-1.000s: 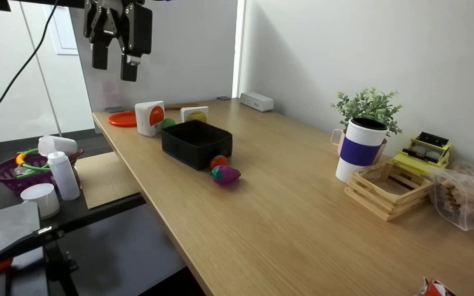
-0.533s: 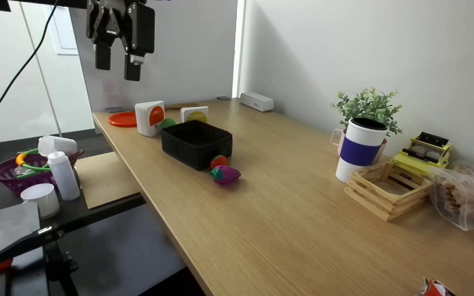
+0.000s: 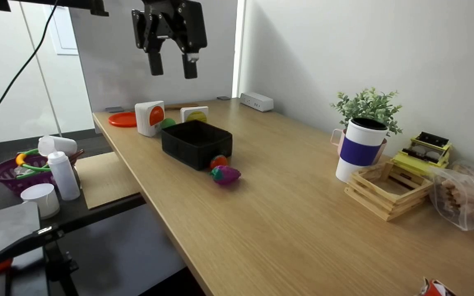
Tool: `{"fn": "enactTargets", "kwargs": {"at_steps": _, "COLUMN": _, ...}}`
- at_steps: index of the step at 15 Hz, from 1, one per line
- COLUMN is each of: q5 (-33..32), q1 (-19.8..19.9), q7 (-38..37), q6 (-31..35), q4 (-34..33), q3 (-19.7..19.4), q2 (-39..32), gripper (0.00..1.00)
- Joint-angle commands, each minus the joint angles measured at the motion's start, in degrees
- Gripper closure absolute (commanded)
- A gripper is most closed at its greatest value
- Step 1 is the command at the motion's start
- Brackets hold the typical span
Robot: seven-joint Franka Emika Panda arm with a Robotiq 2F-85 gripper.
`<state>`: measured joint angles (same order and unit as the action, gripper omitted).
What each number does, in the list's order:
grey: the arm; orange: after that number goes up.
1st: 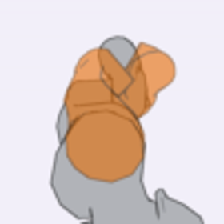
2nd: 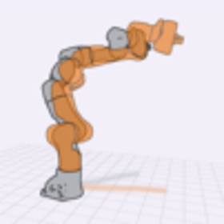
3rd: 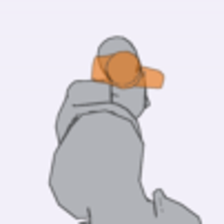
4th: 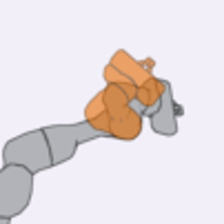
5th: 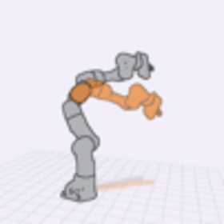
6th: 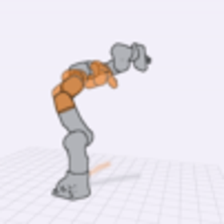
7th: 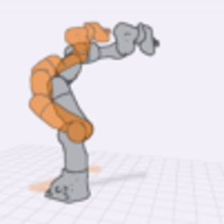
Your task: Put the purple and red toys in the black box
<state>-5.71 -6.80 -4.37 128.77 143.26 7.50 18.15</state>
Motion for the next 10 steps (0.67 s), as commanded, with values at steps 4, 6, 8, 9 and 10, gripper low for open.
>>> {"fn": "enactTargets", "kwargs": {"at_steps": 4, "q5": -2.1, "q1": 5.5, "q7": -7.2, "q6": 16.8, "q4": 0.1, "q3": -2.4, "q2": -8.9, "gripper": 0.00}}
{"fn": "enactTargets", "kwargs": {"at_steps": 6, "q5": -2.3, "q1": 6.4, "q7": -8.7, "q6": 19.7, "q4": -0.1, "q3": -3.1, "q2": -11.5, "gripper": 0.00}}
{"fn": "enactTargets", "kwargs": {"at_steps": 8, "q5": -1.0, "q1": 5.7, "q7": -7.4, "q6": 18.0, "q4": 0.2, "q3": -3.3, "q2": -10.2, "gripper": 0.00}}
{"fn": "enactTargets", "kwargs": {"at_steps": 9, "q5": -1.0, "q1": 5.9, "q7": -7.9, "q6": 18.8, "q4": 0.1, "q3": -3.5, "q2": -11.2, "gripper": 0.00}}
{"fn": "enactTargets", "kwargs": {"at_steps": 10, "q5": -1.0, "q1": 5.9, "q7": -8.1, "q6": 19.4, "q4": 0.1, "q3": -3.7, "q2": -11.9, "gripper": 0.00}}
